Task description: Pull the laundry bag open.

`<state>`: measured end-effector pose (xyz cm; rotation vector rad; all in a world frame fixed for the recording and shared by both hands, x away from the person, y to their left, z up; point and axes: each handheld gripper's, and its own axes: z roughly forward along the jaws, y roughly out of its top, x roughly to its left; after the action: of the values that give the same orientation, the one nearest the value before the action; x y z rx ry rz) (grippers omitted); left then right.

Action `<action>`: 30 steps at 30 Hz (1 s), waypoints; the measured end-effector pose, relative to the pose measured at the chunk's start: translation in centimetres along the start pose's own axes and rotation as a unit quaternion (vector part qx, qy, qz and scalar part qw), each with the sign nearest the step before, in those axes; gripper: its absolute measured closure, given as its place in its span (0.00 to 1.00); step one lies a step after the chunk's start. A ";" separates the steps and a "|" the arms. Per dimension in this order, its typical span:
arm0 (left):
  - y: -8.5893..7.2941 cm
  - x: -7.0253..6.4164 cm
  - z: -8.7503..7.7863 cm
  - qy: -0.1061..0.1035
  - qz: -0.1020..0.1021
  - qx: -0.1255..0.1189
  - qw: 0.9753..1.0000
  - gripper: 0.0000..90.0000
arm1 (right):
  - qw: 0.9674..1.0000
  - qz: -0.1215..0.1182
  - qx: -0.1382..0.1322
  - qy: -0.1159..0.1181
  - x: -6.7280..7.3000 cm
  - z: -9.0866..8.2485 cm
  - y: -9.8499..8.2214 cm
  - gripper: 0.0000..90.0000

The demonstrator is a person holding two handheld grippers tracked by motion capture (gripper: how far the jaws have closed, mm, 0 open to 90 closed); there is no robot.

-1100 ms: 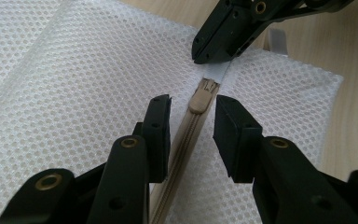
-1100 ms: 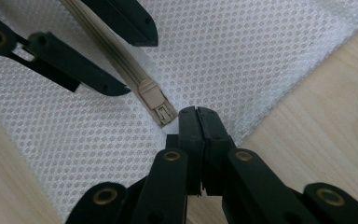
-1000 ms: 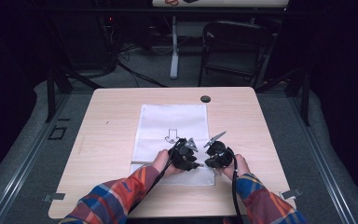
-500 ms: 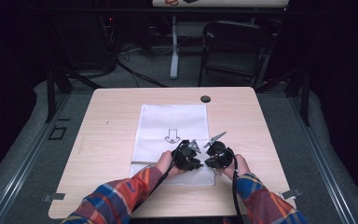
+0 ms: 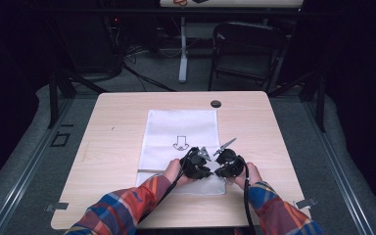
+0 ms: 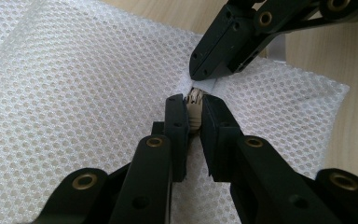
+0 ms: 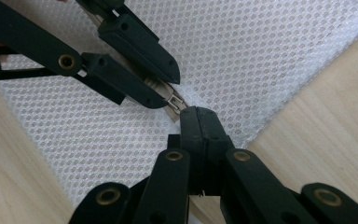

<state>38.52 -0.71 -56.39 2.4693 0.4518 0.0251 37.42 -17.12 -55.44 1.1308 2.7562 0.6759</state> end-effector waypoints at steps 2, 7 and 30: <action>0.0 0.0 0.0 0.000 0.001 -0.001 1.000 0.90 | 1.000 -0.002 0.003 -0.004 0.0 0.0 0.0 1.00; 0.0 -0.1 -0.1 0.000 0.001 -0.001 1.000 0.90 | 1.000 0.014 -0.011 0.002 0.0 0.1 -0.2 1.00; -0.1 0.3 -0.5 -0.016 0.009 0.011 1.000 0.90 | 1.000 0.018 0.003 0.007 -0.1 0.0 -0.1 1.00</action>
<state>38.66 -0.22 -56.07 2.4925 0.4183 -0.0135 37.45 -17.26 -55.46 1.1835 2.7574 0.6825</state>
